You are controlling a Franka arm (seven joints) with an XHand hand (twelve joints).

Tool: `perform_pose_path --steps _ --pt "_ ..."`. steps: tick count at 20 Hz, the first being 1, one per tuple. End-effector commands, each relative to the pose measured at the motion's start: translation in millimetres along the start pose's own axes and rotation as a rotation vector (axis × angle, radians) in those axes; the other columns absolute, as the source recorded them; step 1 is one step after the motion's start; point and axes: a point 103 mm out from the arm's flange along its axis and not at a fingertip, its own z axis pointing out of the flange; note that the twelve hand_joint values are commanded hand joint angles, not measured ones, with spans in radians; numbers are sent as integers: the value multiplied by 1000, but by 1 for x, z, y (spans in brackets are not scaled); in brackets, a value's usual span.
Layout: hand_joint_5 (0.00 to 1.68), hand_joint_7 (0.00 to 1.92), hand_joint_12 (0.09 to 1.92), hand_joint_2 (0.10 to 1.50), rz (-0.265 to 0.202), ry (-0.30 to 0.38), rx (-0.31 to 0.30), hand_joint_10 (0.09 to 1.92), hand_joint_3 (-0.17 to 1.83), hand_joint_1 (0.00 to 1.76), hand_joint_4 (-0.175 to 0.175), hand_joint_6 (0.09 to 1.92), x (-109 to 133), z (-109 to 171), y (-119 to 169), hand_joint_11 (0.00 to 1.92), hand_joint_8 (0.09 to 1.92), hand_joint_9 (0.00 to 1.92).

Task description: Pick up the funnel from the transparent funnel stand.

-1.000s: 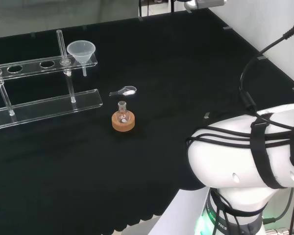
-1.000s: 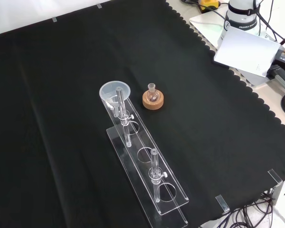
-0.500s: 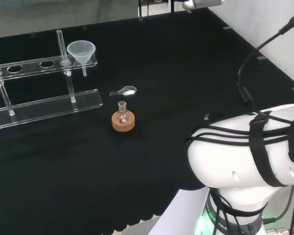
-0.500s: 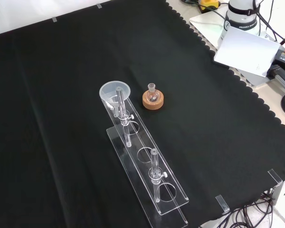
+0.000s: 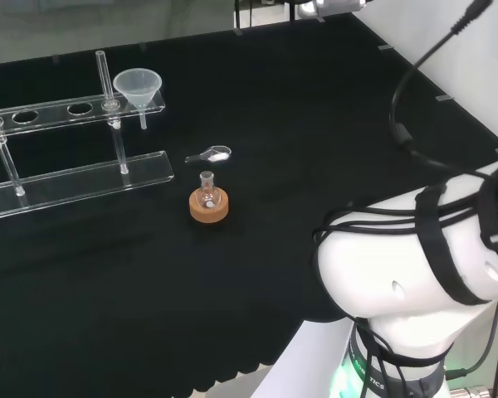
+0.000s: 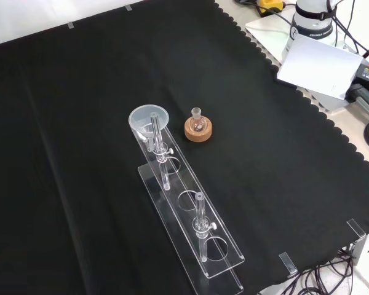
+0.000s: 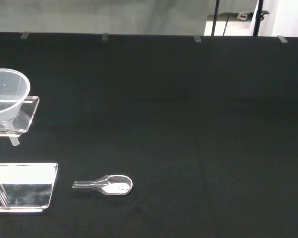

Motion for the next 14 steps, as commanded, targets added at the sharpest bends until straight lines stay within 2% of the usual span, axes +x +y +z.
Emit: perform_pose_path --steps 1,6,14 --pt "190 0 1362 1119 -65 5 39 648 464 0 11 87 12 25 67 101 425 137" --pt "190 0 1363 1117 -102 -4 67 649 460 0 9 87 29 37 101 99 429 141" --pt "196 27 1376 1105 -176 -48 123 655 437 0 4 87 79 63 116 81 466 148"
